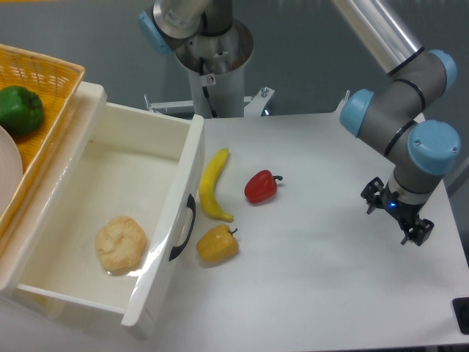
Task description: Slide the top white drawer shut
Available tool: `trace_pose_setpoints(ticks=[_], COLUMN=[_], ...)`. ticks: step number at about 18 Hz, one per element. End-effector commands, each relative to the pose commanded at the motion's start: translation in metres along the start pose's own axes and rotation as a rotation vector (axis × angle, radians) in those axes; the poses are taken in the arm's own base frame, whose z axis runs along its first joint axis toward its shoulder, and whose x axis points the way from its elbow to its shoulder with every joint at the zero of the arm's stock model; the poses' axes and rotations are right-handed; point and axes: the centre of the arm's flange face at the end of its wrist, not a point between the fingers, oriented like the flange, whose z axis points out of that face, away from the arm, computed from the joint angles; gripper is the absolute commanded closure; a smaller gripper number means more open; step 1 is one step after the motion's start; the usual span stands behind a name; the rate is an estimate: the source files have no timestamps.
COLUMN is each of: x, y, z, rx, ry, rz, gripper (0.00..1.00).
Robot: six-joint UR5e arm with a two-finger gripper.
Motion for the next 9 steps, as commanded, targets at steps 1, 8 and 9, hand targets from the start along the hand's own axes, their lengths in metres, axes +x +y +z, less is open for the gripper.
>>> trace_pose_setpoints(ticks=[1,8,9], x=[0.0,0.009,0.011], y=[-0.002,-0.028,-0.029], z=[0.0,0.006,0.007], rx=[-0.001,-0.003,-0.003], ry=[0.0,0.011,0.016], rz=[0.003,0.018,0.009], gripper=[0.0,0.0,0.0])
